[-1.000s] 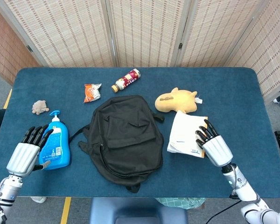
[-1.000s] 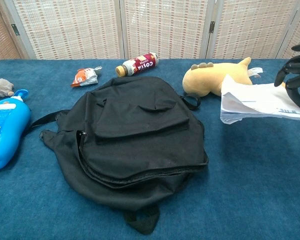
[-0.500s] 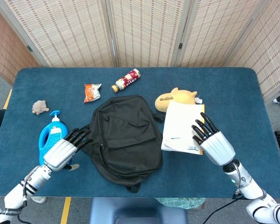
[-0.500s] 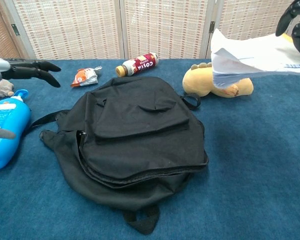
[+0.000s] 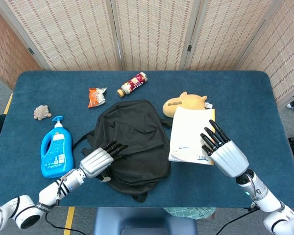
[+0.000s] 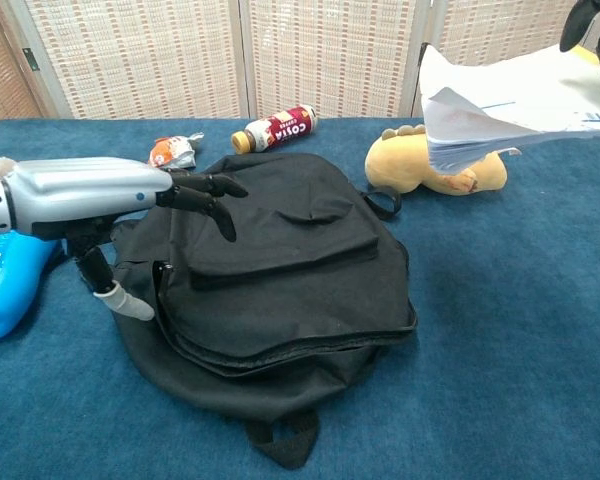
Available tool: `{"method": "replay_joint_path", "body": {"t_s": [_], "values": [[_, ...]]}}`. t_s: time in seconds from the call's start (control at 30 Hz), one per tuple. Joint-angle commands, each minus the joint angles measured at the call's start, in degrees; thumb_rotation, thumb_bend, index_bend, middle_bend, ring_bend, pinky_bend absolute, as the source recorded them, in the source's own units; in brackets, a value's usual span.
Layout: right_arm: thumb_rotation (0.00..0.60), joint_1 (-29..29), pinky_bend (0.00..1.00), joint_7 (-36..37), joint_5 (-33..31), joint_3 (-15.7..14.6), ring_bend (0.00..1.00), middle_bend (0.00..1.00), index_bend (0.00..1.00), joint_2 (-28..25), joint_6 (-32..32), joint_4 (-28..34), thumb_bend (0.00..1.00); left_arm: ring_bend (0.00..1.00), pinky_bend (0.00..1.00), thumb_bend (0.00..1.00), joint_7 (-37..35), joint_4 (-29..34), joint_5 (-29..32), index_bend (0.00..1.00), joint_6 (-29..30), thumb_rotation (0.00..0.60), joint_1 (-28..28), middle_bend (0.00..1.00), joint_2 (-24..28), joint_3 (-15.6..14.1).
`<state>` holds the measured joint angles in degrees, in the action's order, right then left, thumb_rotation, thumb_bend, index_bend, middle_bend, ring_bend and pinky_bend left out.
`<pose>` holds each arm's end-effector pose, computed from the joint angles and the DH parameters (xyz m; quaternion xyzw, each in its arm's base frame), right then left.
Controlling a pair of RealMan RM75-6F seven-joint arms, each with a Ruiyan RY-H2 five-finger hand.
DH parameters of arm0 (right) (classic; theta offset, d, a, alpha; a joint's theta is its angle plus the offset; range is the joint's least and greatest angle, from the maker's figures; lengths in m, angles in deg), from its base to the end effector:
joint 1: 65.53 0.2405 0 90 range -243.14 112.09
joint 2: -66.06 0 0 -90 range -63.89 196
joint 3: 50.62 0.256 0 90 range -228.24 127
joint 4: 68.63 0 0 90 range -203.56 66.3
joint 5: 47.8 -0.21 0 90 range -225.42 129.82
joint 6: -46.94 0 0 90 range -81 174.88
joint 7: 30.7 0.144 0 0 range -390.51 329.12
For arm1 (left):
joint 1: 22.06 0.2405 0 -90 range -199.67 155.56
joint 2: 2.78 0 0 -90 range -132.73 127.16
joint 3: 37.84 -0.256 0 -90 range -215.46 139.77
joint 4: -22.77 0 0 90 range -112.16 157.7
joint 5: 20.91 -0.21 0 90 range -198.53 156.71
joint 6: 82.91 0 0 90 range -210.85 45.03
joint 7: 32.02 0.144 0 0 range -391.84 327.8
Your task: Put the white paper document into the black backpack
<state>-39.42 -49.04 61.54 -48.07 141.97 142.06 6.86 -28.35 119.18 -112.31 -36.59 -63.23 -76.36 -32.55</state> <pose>-0.2054 -0.2613 0.1130 0.7206 0.0143 0.4903 0.4900 -0.1342 0.2927 0.0181 -0.8494 -0.2947 -0.3554 0.2558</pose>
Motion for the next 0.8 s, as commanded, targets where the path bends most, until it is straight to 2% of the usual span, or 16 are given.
{"method": "replay_joint_path", "body": {"t_s": [0.03, 0.2, 0.6, 0.7, 0.8], "values": [[0.600, -0.16, 0.11, 0.03, 0.06, 0.09, 0.27, 0.41, 0.77, 0.09, 0.03, -0.17, 0.44, 0.04, 0.00, 0.19, 2.32, -1.21, 3.46, 0.27, -2.83, 0.600, -1.96, 0.04, -2.56, 0.72], [0.600, -0.47, 0.11, 0.21, 0.16, 0.29, 0.27, 0.41, 0.77, 0.33, 0.05, -0.53, 0.44, 0.04, 0.00, 0.19, 4.23, -2.70, 8.39, 0.27, -5.96, 0.600, -3.88, 0.04, -6.03, 0.80], [0.600, -1.09, 0.11, 0.85, 0.15, 0.54, 0.27, 0.41, 0.77, 0.88, -0.08, -1.46, 0.44, 0.04, 0.00, 0.19, 9.29, -8.81, 15.57, 0.30, -6.88, 0.600, -6.45, 0.04, -13.60, 0.64], [0.600, -1.21, 0.11, 1.08, 0.05, 0.60, 0.27, 0.41, 0.77, 1.06, -0.17, -1.77, 0.44, 0.06, 0.00, 0.22, 8.87, -10.67, 16.54, 0.35, -6.24, 0.600, -6.54, 0.07, -15.28, 0.72], [0.600, -1.36, 0.11, 1.34, -0.02, 0.61, 0.27, 0.41, 0.77, 1.23, -0.19, -2.04, 0.44, 0.10, 0.00, 0.31, 7.27, -12.75, 15.68, 0.44, -4.10, 0.600, -6.02, 0.13, -16.94, 0.71]]}}
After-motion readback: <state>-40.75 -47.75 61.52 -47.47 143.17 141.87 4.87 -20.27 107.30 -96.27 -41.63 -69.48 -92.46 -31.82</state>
